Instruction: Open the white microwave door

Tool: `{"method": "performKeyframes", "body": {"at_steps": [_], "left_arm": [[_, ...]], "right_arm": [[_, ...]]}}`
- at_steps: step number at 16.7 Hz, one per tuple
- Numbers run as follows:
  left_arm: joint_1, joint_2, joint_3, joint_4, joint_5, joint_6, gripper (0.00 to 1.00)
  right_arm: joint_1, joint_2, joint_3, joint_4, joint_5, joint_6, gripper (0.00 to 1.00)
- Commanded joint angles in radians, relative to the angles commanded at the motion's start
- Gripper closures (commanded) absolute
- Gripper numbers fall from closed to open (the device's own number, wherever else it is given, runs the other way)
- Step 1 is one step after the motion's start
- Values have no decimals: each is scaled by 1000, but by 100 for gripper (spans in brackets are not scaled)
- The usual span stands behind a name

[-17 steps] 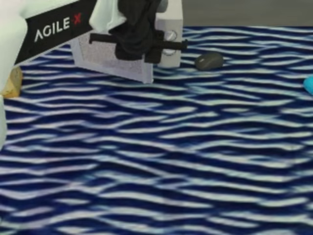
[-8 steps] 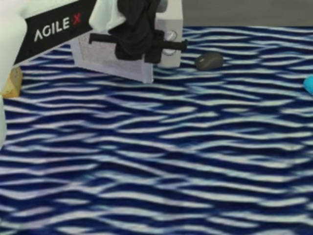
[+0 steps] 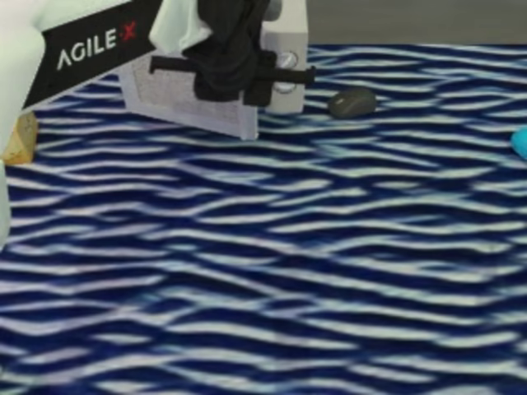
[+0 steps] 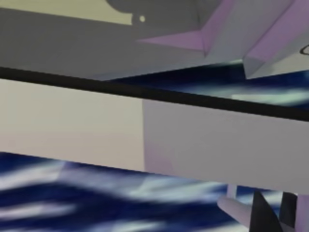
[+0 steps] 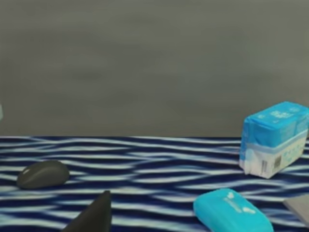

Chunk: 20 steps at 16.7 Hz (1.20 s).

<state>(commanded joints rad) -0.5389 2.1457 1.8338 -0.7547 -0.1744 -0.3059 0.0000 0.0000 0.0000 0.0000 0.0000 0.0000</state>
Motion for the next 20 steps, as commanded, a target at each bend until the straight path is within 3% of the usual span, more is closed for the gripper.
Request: {"method": "performKeyframes", "body": {"at_steps": [5, 12, 20], "left_arm": [[-5, -6, -12, 8, 11, 6, 100], [20, -86, -135, 63, 59, 107, 100], [20, -88, -136, 64, 59, 108, 100]], "right_arm": [[0, 0, 0, 0, 0, 0, 0], [0, 0, 0, 0, 0, 0, 0], [0, 0, 0, 0, 0, 0, 0]]}}
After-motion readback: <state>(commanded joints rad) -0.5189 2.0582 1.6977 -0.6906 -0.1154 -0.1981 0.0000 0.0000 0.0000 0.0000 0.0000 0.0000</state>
